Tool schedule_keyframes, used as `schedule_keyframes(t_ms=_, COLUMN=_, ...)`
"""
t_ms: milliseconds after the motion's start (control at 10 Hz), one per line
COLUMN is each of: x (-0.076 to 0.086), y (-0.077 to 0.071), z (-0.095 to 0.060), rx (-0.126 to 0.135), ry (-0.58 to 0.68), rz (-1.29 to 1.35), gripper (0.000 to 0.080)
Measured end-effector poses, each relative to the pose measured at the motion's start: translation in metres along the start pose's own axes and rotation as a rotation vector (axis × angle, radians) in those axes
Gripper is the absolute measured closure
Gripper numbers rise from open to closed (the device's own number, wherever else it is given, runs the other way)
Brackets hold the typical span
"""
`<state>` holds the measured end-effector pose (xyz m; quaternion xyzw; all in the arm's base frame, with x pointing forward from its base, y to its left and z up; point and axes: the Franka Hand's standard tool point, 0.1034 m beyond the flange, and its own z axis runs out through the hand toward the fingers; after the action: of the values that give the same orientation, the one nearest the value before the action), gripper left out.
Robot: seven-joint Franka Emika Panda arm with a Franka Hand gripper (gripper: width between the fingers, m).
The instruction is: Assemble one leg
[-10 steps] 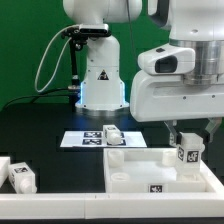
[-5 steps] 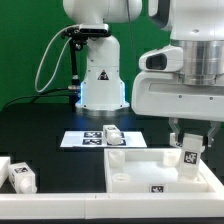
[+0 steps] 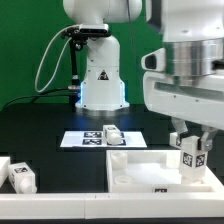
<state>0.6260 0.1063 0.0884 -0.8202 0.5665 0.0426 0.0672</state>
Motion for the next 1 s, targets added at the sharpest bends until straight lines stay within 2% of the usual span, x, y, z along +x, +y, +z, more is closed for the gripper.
schedule_keyframes(t_ms=200, x=0.003, y=0.0, z=0.0, rx=0.02, ry=-0.032, rz=0.117, gripper=0.0514)
schedule_keyframes(t_ms=400, x=0.003, y=0.0, z=0.0, rx=0.019, ry=-0.03, rz=0.078, gripper=0.0513)
schedule_keyframes(t_ms=500, x=0.002, y=0.0, z=0.0, rx=0.018, ry=-0.029, rz=0.03, gripper=0.0342)
schedule_keyframes(t_ms=600, x=0.0, y=0.0, z=0.001, rx=0.014, ry=-0.027, rz=-0.148, gripper=0.0342)
schedule_keyframes(t_ms=700, x=-0.006, y=0.001, z=0.003, rx=0.0, ry=-0.021, rz=-0.309, gripper=0.0189)
schedule_keyframes(t_ms=800, x=-0.011, y=0.0, z=0.004, rx=-0.004, ry=-0.019, rz=-0.457, gripper=0.0162)
schedule_keyframes(t_ms=1000, x=-0.008, y=0.001, z=0.004, rx=-0.003, ry=-0.017, rz=-0.561, gripper=0.0152)
